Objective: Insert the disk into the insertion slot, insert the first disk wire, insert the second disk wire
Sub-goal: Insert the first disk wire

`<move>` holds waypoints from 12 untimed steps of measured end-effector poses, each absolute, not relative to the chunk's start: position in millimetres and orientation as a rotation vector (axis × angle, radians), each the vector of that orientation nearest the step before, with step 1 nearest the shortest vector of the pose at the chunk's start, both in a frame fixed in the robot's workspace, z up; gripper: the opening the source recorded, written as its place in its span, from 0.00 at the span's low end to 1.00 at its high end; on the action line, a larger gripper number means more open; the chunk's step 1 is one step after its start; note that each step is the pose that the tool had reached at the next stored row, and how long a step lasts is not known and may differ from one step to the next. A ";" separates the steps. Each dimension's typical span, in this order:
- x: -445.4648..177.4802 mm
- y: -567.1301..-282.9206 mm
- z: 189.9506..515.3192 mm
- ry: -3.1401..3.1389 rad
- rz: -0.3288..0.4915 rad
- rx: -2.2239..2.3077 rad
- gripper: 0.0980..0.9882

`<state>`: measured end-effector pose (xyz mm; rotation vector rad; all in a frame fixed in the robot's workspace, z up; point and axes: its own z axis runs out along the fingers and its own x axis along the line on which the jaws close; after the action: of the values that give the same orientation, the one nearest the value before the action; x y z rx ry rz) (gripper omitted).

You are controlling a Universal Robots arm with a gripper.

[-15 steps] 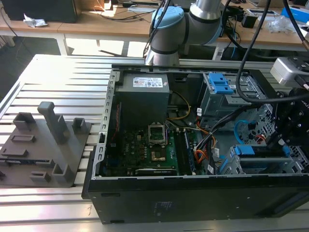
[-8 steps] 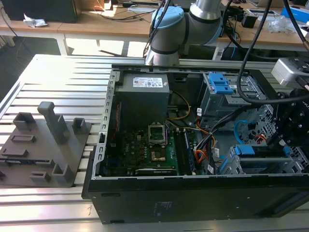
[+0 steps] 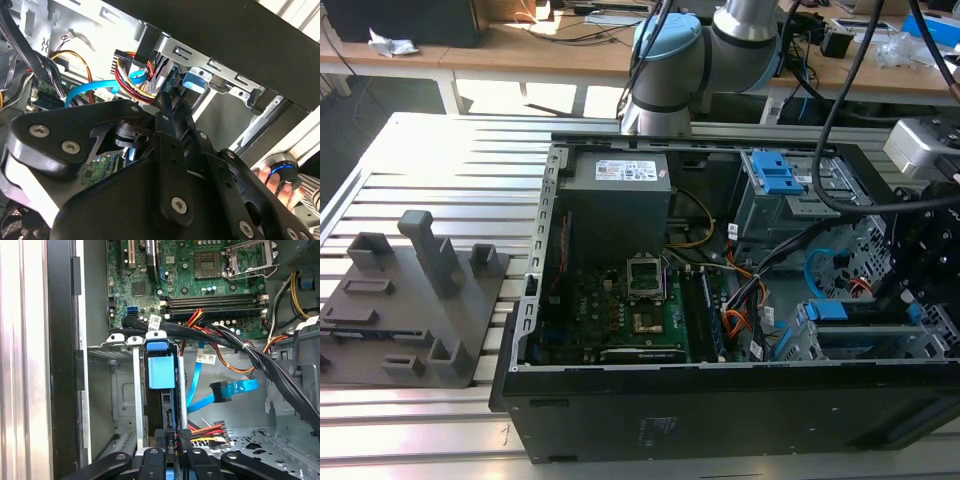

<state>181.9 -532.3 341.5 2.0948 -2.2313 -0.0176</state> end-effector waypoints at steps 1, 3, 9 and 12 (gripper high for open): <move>181.9 -532.3 346.9 -2.231 -0.018 2.095 0.16; 181.9 -532.3 361.0 -2.231 -0.018 2.095 0.16; 181.9 -532.2 385.4 -2.231 -0.018 2.095 0.16; 181.9 -532.2 392.2 -2.231 -0.017 2.095 0.16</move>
<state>181.9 -532.2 392.2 2.0948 -2.2314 -0.0175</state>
